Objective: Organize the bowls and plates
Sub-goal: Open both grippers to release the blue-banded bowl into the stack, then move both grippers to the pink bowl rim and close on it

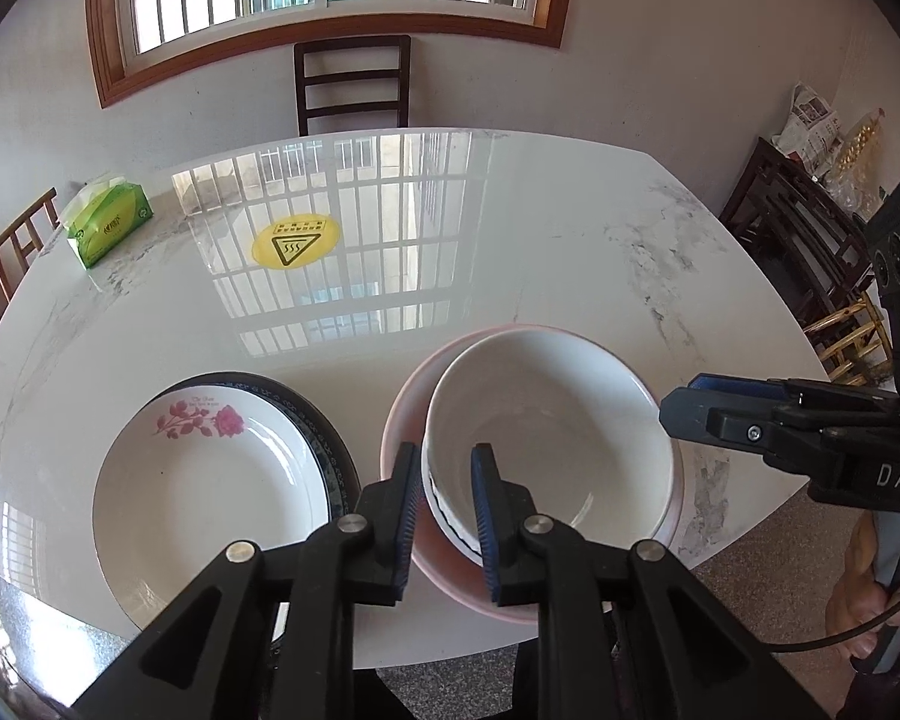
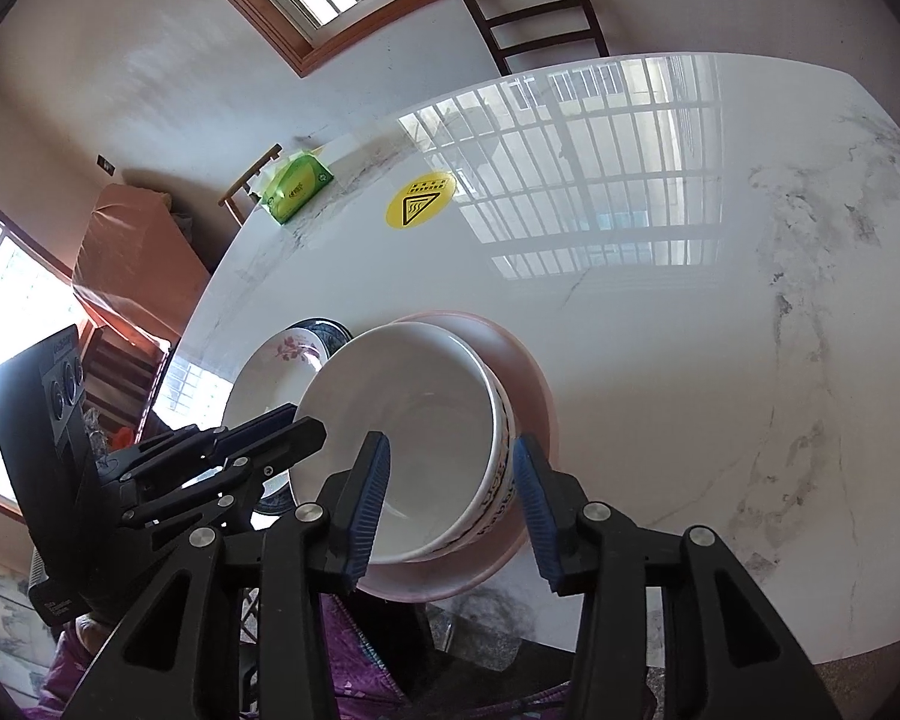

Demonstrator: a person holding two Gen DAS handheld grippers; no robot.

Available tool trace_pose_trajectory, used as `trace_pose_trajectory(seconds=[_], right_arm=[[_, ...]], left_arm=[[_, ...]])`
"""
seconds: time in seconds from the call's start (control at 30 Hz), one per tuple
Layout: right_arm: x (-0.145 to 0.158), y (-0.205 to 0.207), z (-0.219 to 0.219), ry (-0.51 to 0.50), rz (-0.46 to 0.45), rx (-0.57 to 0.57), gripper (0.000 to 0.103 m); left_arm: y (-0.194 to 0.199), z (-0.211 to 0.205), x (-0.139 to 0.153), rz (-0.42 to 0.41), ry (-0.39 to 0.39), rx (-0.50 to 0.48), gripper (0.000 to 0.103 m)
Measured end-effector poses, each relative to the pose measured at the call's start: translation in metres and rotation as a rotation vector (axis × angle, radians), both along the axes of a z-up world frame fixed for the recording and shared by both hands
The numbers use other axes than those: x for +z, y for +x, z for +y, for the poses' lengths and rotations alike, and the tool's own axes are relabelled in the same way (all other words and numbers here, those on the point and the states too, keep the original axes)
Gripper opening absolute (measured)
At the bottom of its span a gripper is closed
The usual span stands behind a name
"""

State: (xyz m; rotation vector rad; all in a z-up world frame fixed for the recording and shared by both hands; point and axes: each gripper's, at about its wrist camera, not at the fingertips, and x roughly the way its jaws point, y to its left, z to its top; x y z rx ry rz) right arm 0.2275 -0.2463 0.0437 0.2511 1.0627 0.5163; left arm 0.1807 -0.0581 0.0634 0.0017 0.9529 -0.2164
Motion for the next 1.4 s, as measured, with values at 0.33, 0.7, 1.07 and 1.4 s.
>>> trace_pose_trajectory(seconds=[0.33, 0.7, 1.07, 1.4], right_arm=[[0.000, -0.030, -0.014, -0.025, -0.148, -0.054, 0.049], [-0.015, -0.048, -0.031, 0.012, -0.186, -0.104, 0.044], [-0.031, -0.027, -0.033, -0.033, -0.098, -0.088, 0.044], [-0.044, 0.002, -0.021, -0.070, 0.059, 0.000, 0.044]], left_arm=[[-0.006, 0.025, -0.005, 0.014, -0.092, -0.011, 0.022], [-0.004, 0.063, -0.017, 0.149, -0.268, 0.023, 0.022], [0.016, 0.052, -0.039, 0.271, -0.291, 0.038, 0.022], [0.016, 0.037, -0.032, 0.253, -0.109, 0.052, 0.034]])
